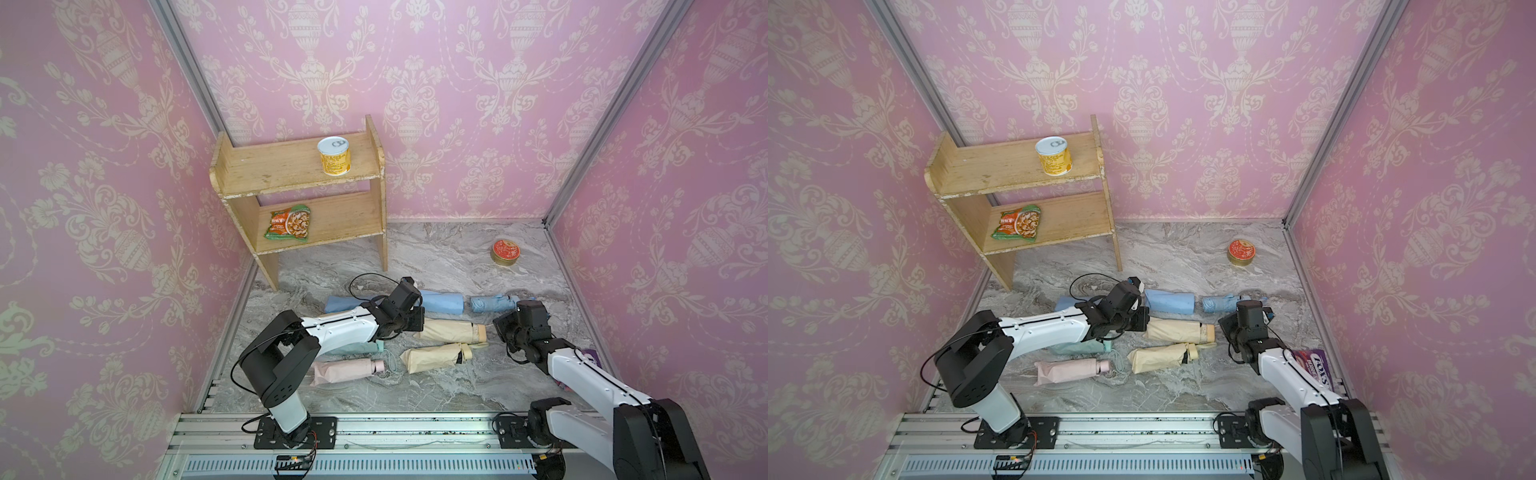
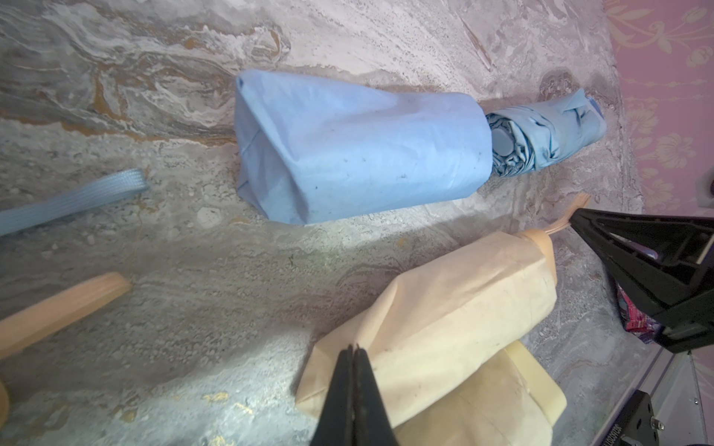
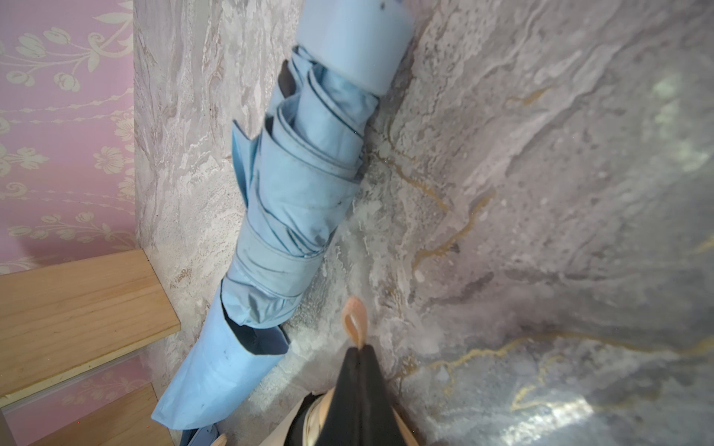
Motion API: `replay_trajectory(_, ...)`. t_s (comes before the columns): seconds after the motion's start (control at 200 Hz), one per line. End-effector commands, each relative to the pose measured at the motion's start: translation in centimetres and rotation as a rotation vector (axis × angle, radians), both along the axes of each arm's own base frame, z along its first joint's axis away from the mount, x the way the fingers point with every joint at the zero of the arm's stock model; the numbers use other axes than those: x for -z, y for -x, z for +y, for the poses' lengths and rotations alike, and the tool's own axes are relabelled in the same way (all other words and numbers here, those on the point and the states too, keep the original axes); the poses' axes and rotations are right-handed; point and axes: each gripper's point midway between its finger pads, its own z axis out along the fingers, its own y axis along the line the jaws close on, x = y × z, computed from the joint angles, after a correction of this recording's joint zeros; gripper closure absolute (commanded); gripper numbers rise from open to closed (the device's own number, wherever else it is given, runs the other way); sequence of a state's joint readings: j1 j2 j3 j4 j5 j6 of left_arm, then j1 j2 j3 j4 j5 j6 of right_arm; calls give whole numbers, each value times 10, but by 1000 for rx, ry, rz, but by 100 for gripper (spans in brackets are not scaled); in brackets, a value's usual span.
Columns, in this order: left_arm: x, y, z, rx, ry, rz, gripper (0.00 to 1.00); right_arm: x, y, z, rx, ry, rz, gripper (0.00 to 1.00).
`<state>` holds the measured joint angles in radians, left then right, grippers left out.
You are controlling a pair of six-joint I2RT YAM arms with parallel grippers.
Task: Take umbrellas out of sleeves
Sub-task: Take out the umbrella from the umbrella sleeve.
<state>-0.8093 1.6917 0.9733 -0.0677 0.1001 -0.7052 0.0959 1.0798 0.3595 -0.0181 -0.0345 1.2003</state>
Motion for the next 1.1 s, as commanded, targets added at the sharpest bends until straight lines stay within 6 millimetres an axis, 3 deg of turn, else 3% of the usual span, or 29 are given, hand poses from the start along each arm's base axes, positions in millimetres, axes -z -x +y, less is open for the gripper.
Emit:
replay_trajectory(0.0, -5, -2, -8, 2, 17, 2, 100, -2, 2, -6, -2, 25, 2, 100)
replay_trajectory(1.096, -3, -1, -3, 7, -7, -6, 100, -4, -4, -21, 11, 26, 6, 100)
